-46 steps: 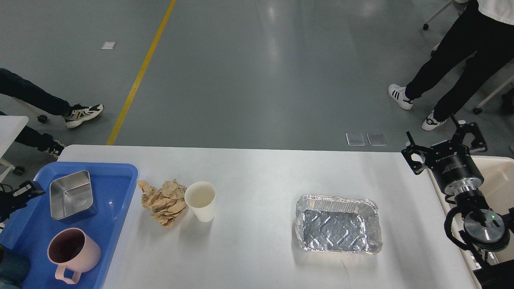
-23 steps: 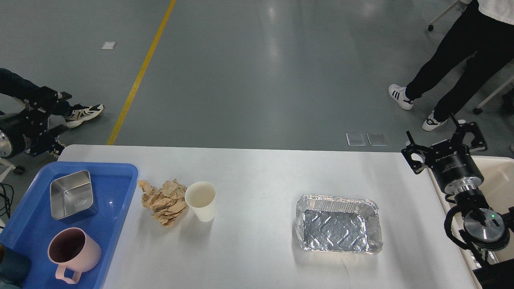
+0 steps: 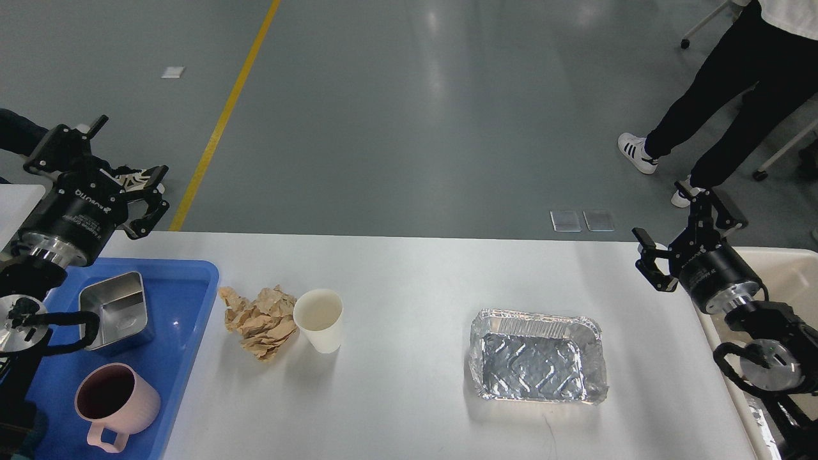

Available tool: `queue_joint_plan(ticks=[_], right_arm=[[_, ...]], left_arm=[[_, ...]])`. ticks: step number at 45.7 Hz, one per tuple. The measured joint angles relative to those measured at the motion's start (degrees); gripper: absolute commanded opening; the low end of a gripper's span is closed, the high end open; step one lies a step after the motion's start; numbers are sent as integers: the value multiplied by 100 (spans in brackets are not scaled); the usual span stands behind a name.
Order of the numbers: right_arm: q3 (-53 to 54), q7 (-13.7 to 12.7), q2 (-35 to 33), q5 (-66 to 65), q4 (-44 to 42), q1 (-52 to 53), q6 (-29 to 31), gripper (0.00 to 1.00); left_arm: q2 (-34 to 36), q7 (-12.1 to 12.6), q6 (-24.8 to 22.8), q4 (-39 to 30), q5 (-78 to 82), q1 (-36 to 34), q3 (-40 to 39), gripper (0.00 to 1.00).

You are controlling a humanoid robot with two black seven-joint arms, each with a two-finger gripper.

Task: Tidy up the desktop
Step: 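Move the right gripper down toward the foil tray's near edge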

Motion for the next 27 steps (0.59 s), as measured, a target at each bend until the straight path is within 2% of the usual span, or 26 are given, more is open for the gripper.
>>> queue_joint_plan(ticks=[6, 10, 21, 27], right_arm=[[-24, 12, -613, -1162, 93, 65, 4, 100], [-113, 12, -964, -1731, 96, 99, 14, 100], [-1148, 4, -1786, -2198, 262, 141, 443, 100], [-1632, 9, -2773, -2856, 935, 98, 483, 100]], left_arm=[[-626, 4, -551, -30, -14, 539, -854, 97], [-940, 7, -759, -36, -30, 807, -1216, 97], [-1476, 7, -802, -36, -36, 1128, -1531, 97], [-1525, 7, -769, -11, -36, 1229, -1530, 97]])
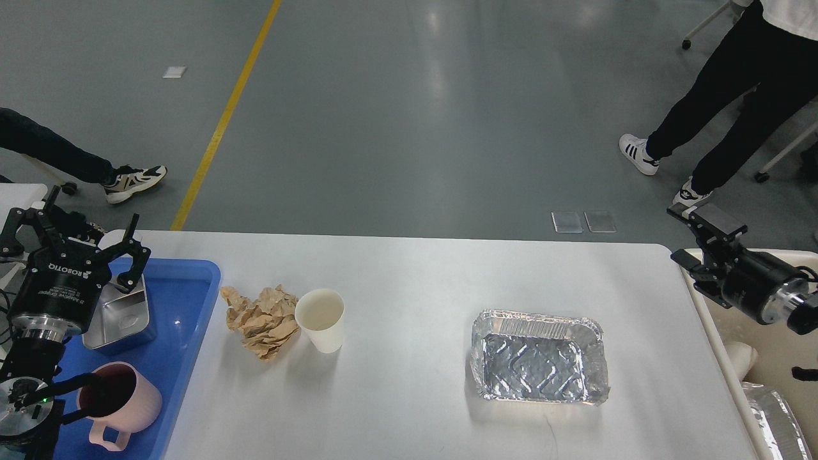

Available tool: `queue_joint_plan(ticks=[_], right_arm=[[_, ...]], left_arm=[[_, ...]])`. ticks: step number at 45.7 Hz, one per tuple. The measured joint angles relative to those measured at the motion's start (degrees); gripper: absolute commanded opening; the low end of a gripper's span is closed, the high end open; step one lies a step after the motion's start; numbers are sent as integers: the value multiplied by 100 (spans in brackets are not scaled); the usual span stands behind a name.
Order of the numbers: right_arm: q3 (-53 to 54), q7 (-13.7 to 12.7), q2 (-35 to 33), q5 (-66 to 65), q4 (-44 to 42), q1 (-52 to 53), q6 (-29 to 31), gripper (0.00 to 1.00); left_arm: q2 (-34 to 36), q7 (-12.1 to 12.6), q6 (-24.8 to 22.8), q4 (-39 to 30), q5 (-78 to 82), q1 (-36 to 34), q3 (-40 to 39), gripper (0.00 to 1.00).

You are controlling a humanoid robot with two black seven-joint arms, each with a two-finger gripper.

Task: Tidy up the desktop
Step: 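Move the right gripper down toward the foil tray's near edge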

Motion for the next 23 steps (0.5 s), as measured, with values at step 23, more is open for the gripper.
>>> queue_joint_plan(ticks=[23], right_arm=[[-879, 189, -2840, -1942, 1256, -119, 4, 100]], left_arm=[[-24, 16, 334, 60, 2, 38, 97, 97]])
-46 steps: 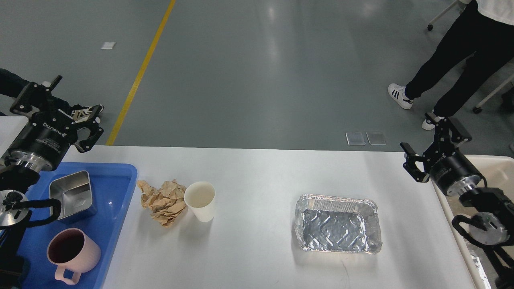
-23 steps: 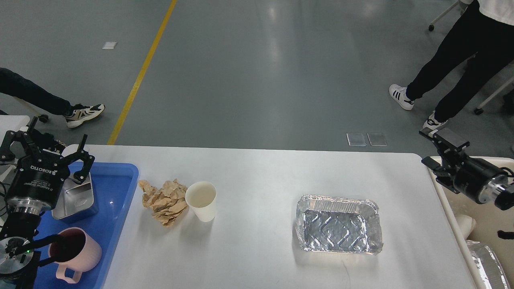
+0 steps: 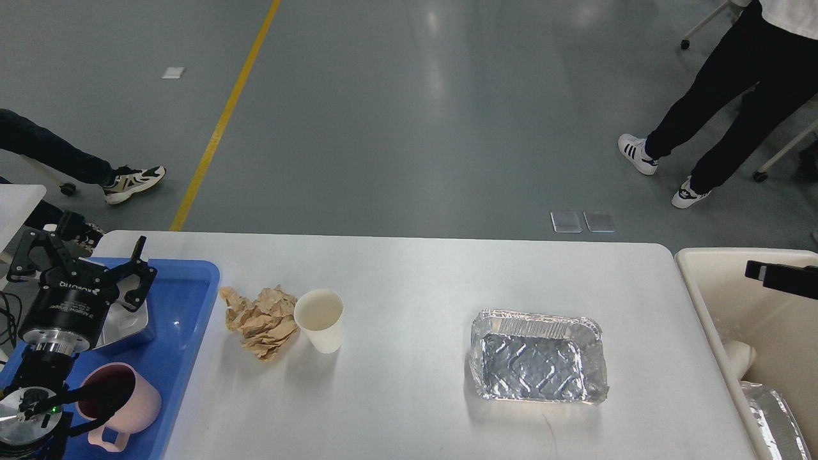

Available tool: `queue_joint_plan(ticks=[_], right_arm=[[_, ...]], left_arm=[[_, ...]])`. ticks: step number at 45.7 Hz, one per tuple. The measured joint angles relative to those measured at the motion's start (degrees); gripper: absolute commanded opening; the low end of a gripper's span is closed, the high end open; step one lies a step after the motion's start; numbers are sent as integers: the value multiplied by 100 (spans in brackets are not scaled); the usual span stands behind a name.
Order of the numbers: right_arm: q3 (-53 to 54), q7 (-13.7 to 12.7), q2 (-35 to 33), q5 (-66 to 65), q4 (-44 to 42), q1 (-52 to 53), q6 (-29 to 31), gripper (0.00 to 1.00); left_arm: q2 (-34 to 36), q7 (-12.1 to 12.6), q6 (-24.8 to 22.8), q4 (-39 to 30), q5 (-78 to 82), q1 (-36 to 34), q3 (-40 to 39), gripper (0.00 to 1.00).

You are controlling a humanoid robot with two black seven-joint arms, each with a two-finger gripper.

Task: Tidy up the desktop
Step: 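Move the right gripper down toward the foil tray's near edge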

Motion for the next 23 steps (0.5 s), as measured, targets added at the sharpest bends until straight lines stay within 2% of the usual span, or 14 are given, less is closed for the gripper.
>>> queue_joint_plan(ticks=[12, 23], right_arm=[[-649, -8, -363, -774, 417, -8, -38, 100], [-855, 11, -466, -885, 326, 54, -62, 100]], left_arm=[[2, -6, -26, 8, 15, 0, 1, 97], [19, 0, -23, 42, 40, 0, 1, 97]])
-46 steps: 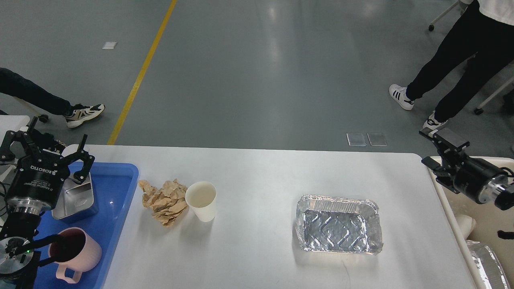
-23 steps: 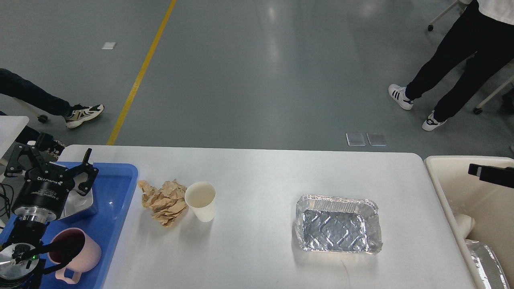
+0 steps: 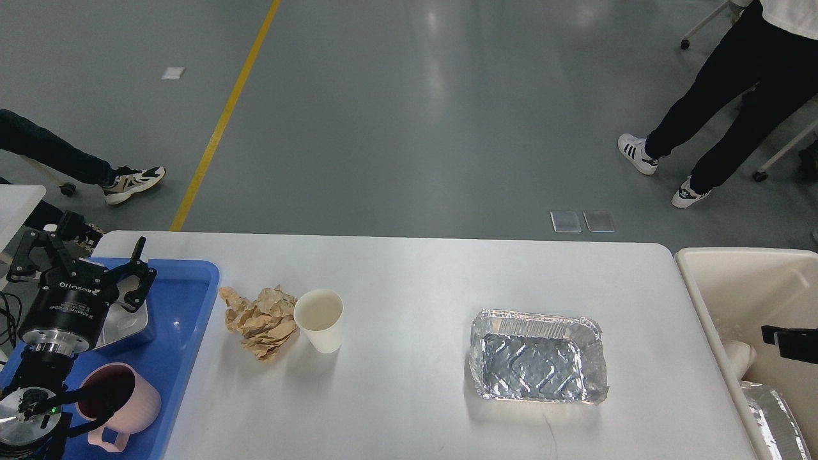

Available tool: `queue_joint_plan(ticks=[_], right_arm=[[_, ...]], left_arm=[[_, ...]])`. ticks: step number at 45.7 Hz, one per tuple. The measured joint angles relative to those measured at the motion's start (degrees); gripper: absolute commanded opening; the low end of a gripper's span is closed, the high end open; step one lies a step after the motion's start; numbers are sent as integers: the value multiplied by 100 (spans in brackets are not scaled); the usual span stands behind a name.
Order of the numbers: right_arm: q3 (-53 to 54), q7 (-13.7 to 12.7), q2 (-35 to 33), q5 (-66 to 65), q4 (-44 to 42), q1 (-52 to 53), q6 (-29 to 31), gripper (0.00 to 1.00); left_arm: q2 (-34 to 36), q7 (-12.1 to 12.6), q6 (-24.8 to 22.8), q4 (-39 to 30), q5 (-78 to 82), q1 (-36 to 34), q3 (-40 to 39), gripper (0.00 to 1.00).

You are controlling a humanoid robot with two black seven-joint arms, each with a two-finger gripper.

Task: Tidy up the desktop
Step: 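Move the right gripper down toward the foil tray's near edge, then grasp the foil tray with the right gripper and lift it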

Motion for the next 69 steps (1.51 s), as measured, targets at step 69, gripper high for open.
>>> queue_joint_plan(ticks=[69], right_arm=[[-2678, -319, 4407, 294, -2734, 2069, 239, 100]], left_arm=[[46, 47, 72, 45, 10, -12, 466, 97]])
